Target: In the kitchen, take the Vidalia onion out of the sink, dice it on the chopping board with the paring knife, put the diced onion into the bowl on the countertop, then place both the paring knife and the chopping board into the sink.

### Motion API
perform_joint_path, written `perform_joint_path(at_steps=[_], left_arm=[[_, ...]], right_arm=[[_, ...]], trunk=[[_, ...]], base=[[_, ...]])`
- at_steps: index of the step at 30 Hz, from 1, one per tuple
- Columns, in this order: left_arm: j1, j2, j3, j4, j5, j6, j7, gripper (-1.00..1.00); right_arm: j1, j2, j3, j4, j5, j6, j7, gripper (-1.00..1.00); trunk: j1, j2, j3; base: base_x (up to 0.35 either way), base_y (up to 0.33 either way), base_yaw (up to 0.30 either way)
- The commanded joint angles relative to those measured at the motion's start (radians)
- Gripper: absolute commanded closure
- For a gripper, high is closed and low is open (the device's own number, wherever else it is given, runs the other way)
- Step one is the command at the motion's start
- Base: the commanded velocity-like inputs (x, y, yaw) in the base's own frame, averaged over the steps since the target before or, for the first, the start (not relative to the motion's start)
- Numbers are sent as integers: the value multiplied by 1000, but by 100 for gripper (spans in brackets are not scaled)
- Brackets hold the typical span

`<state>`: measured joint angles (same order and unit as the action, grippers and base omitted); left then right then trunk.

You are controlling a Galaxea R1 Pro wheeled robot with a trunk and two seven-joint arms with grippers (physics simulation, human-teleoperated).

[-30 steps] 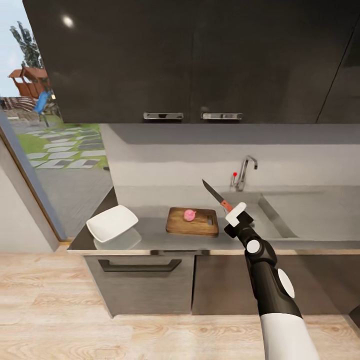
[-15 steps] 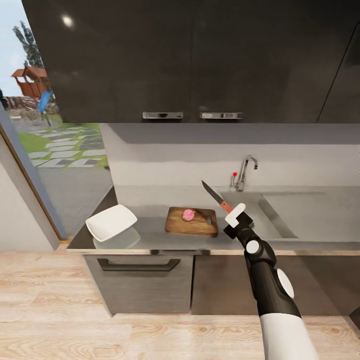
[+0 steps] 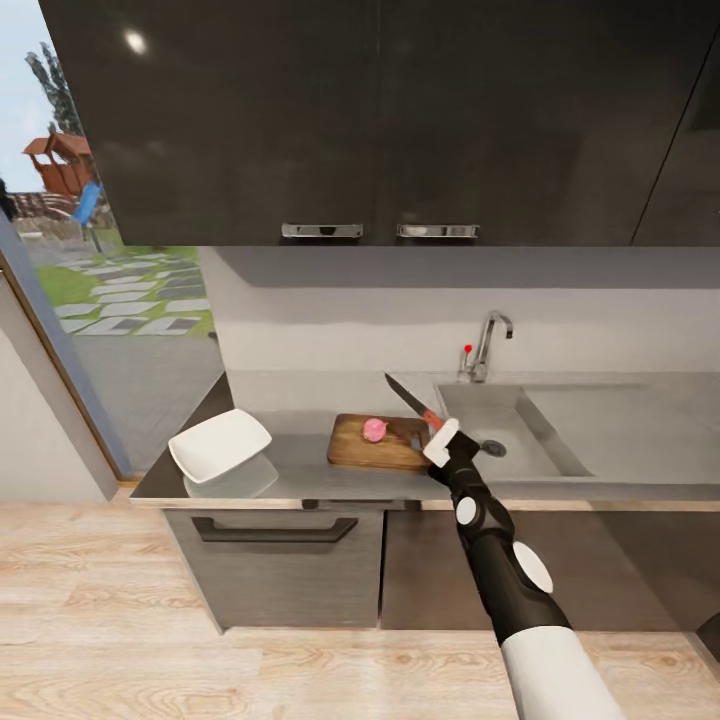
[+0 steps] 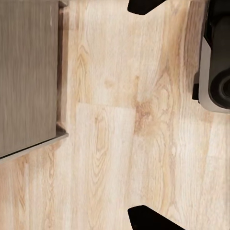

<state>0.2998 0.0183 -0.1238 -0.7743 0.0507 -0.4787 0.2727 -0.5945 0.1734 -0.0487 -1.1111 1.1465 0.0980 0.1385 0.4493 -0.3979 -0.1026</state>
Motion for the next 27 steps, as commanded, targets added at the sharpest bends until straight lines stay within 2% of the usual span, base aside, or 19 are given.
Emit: perform_joint_path(at_steps=[1, 9, 14, 21, 27], left_arm=[[0, 2, -7, 0, 5, -1, 8, -100], [-1, 2, -7, 1, 5, -1, 8, -100], [-1, 2, -7, 1, 5, -1, 8, -100], [-1, 2, -7, 1, 5, -1, 8, -100], [-1, 2, -7, 1, 5, -1, 8, -100]], right_arm=[[-1, 1, 9, 3, 9, 2, -4, 100], [-1, 1, 32, 13, 10, 21, -24, 100], [-1, 1, 58, 15, 12, 38, -25, 100], [0, 1, 70, 35, 17, 90, -25, 100], [0, 1, 123, 68, 21, 111, -27, 100]], trunk=[[1, -2, -2], [1, -2, -2], [1, -2, -2], [1, -2, -2], [1, -2, -2]], base=[[0, 0, 0], [43, 0, 0], [276, 0, 0], [336, 0, 0], [251, 0, 0]])
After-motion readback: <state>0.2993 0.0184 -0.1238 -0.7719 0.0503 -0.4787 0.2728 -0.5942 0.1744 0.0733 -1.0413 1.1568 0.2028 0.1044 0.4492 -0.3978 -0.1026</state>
